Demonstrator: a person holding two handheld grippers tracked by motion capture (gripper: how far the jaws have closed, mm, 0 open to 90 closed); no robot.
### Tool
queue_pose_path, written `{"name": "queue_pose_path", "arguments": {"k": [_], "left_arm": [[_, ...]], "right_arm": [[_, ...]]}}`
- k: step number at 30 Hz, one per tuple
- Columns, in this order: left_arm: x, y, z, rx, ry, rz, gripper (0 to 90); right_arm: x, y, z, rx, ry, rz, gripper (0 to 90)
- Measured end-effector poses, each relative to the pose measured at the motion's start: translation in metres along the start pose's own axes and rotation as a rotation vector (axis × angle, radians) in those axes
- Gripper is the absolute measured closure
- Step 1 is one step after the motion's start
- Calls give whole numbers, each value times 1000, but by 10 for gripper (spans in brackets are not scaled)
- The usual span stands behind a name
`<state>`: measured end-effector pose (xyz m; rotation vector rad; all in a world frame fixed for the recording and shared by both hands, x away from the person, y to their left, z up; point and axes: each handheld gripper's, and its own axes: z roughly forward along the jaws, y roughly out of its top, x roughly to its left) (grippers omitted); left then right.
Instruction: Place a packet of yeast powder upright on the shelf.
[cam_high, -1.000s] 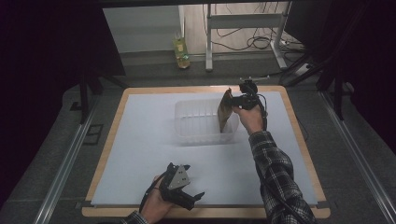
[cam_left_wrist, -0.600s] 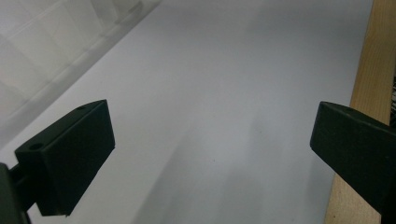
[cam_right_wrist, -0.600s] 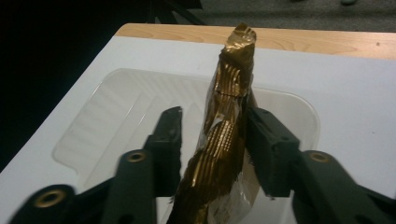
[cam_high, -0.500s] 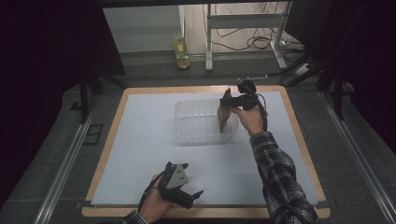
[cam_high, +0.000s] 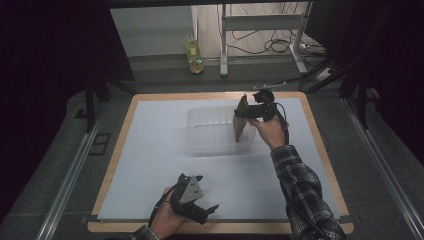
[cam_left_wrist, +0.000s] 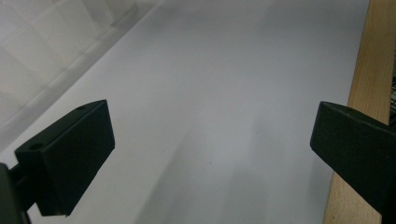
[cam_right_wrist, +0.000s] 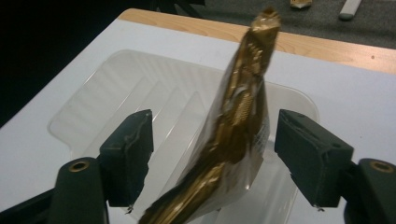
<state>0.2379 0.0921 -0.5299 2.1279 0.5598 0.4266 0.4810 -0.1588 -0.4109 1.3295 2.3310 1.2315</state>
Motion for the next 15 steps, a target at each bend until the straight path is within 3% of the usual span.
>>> {"name": "queue_pose_path", "arguments": {"k": [5,15], "left_arm": [[-1,0,1,2,0,4,0],[0,0,1,9,1,13,0]], "right_arm": [[7,-1,-5,5,-22,-49,249],[14,-6,-14,-12,-3,-124,174]]}}
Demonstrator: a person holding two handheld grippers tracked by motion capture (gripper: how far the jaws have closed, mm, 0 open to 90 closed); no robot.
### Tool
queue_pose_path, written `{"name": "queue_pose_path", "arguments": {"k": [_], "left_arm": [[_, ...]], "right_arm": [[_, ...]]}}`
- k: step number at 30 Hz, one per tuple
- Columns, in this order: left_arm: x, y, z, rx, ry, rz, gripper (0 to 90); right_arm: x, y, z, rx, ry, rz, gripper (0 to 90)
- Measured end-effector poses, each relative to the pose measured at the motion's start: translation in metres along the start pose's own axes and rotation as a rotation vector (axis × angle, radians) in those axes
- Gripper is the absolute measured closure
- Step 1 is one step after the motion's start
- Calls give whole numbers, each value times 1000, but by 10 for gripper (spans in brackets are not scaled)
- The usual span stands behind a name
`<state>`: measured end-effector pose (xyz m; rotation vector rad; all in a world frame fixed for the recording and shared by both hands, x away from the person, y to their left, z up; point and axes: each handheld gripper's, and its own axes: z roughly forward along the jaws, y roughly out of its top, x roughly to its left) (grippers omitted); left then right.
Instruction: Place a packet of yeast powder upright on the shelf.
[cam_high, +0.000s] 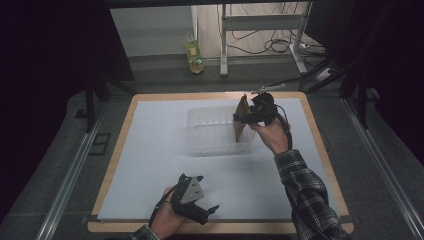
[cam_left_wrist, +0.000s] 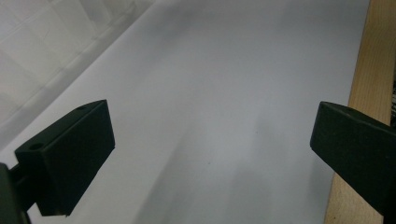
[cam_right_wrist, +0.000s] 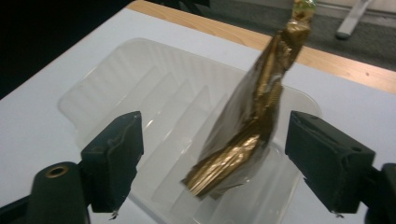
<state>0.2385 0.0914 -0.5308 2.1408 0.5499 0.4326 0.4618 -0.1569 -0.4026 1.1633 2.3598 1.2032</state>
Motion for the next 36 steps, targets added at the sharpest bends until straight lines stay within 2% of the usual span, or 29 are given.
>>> {"name": "queue_pose_path", "arguments": {"k": [1,4,9,12,19,26,30,36], "left_arm": [[0,0,0,0,0,0,0],[0,0,0,2,0,1,0],[-1,0,1,5,-3,6,0],[-1,0,1,8,-3,8,0],[0,0,0,7,0,9,0],[0,0,1,8,2,11,0],[-1,0,1,12,2,16,0],[0,0,0,6,6,9,0]], "right_arm": [[3,-1,-3,-7,-2,-23,166],[5,-2,-5,-12,-10,-37,150],[11,-6,-8,-14,20,-58,102],[19,-10,-11,-22,1,-112,45],[30,-14,-18,-37,-3,-189,11],[36,-19,-24,-41,9,-202,6],[39,-24,-28,-31,8,-226,3],[42,-31,-36,-47,18,-241,1]]}}
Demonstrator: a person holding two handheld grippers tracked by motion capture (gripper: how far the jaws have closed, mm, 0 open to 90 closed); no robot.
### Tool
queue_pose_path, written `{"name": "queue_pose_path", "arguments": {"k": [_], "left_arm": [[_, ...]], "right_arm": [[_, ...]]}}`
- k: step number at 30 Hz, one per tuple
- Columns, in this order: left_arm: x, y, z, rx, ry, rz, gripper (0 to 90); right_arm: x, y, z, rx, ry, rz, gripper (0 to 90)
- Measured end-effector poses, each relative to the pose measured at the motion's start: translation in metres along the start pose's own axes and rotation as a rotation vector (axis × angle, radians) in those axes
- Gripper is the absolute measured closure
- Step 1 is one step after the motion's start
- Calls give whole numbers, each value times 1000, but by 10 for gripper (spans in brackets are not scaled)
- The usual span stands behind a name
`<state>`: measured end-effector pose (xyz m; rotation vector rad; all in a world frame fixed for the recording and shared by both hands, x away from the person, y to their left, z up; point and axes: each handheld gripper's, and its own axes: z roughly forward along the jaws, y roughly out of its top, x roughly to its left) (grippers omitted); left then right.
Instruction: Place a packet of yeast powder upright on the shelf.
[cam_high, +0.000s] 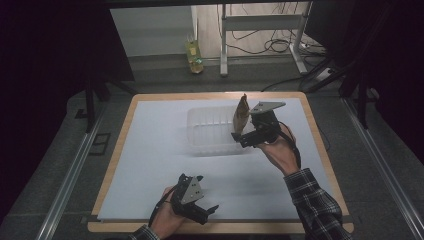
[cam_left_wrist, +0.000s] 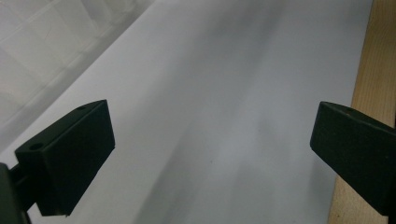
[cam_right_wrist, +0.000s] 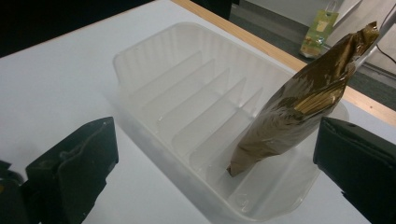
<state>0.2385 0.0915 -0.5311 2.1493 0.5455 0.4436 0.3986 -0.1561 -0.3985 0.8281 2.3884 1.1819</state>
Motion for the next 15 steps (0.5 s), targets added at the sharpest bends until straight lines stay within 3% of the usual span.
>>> {"name": "queue_pose_path", "arguments": {"k": [8,9,15], "left_arm": [[2,0,-2,-14,5,-7,3],[4,0,-2,-24,5,-30,3],[8,-1,-4,-41,1,-76,3]], "right_arm": [[2,-6,-10,-14,2,-2,1],[3,-8,-14,-18,3,-7,1],[7,-14,-20,-16,1,-18,1]]}}
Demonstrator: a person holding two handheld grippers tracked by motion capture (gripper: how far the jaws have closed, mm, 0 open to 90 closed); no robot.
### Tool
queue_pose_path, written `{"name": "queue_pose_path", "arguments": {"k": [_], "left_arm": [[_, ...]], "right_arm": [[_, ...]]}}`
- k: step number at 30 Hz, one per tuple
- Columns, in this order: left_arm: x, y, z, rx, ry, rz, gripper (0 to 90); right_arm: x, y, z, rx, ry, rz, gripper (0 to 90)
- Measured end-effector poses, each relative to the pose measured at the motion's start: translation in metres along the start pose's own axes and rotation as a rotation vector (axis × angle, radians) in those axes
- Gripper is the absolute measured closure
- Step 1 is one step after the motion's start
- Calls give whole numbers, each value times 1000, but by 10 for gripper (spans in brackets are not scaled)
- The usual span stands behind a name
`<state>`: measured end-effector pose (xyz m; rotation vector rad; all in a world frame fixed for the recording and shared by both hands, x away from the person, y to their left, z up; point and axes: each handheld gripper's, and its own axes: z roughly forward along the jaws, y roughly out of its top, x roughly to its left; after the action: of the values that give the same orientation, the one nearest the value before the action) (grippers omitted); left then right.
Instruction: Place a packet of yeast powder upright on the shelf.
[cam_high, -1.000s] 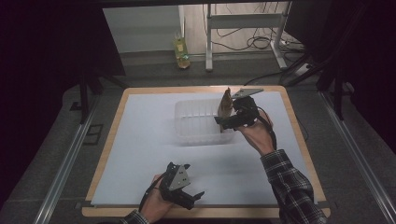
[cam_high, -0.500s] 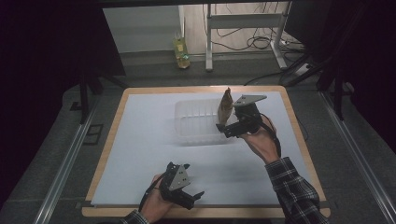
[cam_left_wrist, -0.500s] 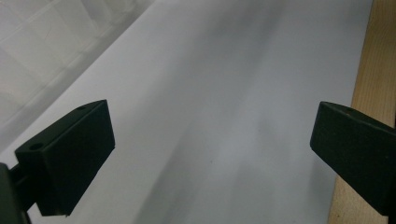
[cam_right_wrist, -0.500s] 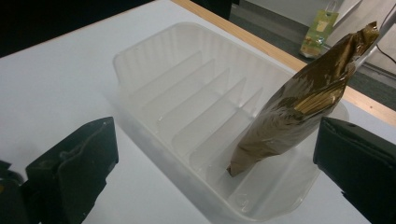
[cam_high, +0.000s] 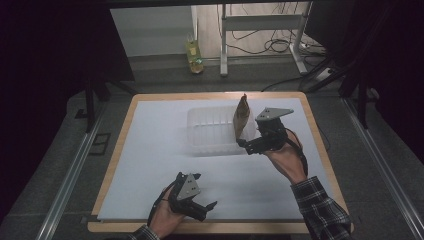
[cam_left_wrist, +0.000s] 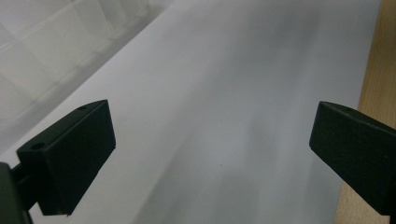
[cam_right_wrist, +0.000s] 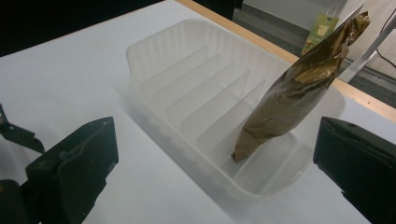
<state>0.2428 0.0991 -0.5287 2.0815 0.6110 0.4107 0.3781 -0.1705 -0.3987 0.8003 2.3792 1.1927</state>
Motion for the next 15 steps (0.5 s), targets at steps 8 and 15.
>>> {"name": "queue_pose_path", "arguments": {"k": [8,15], "left_arm": [[1,0,-1,-13,-10,-3,2],[-1,0,-1,-20,-9,13,0]], "right_arm": [[7,-10,-6,3,-8,3,1],[12,-22,-11,1,-4,-1,0]]}}
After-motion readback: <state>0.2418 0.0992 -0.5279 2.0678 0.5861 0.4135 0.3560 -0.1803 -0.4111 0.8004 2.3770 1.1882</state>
